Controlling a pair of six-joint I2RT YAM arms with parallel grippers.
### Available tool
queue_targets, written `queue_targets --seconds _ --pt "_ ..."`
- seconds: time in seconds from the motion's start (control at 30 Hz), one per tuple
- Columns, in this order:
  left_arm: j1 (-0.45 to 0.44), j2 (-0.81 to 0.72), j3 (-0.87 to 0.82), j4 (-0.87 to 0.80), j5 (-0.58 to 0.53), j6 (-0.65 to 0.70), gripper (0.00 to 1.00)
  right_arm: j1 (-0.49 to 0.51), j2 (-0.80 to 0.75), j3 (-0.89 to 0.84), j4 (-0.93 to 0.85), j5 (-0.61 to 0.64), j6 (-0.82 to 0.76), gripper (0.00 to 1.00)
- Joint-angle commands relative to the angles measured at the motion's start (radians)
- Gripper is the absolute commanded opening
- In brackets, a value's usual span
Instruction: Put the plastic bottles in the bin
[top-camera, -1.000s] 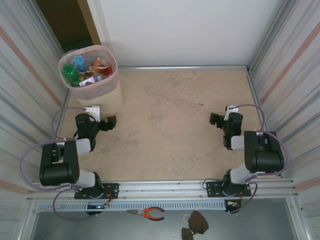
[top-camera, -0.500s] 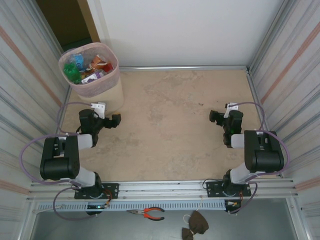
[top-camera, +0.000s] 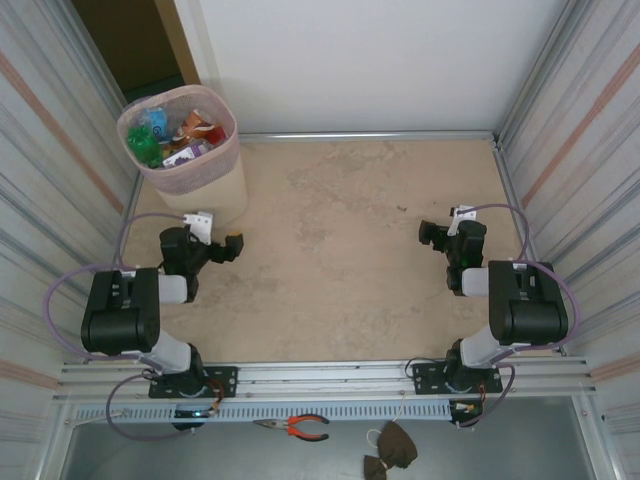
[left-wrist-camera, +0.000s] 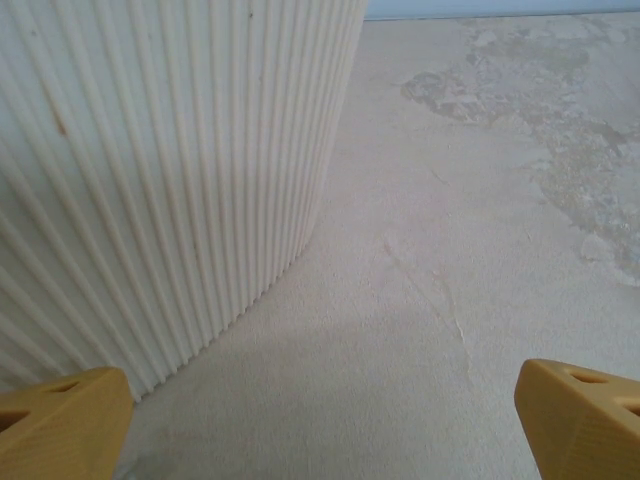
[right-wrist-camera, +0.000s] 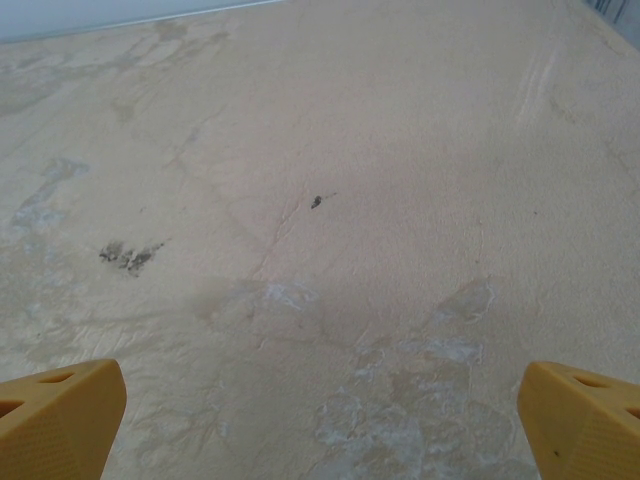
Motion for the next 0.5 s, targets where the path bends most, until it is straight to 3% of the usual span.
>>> queue_targets --seconds 0.0,0.07,0.47 --pt "-0.013 -0.014 0.032 -0.022 0.002 0.046 0.99 0.004 0.007 0.020 0.005 -0.009 -0.024 0.99" --pt "-0.022 0.008 0.024 0.035 -0.014 0.036 0.99 0.003 0.008 0.019 0.005 -0.009 -0.023 0.99" --pt "-0.030 -0.012 0.029 -0.008 -0.071 0.028 0.99 0.003 0.008 0.021 0.003 -0.010 -0.024 0.99"
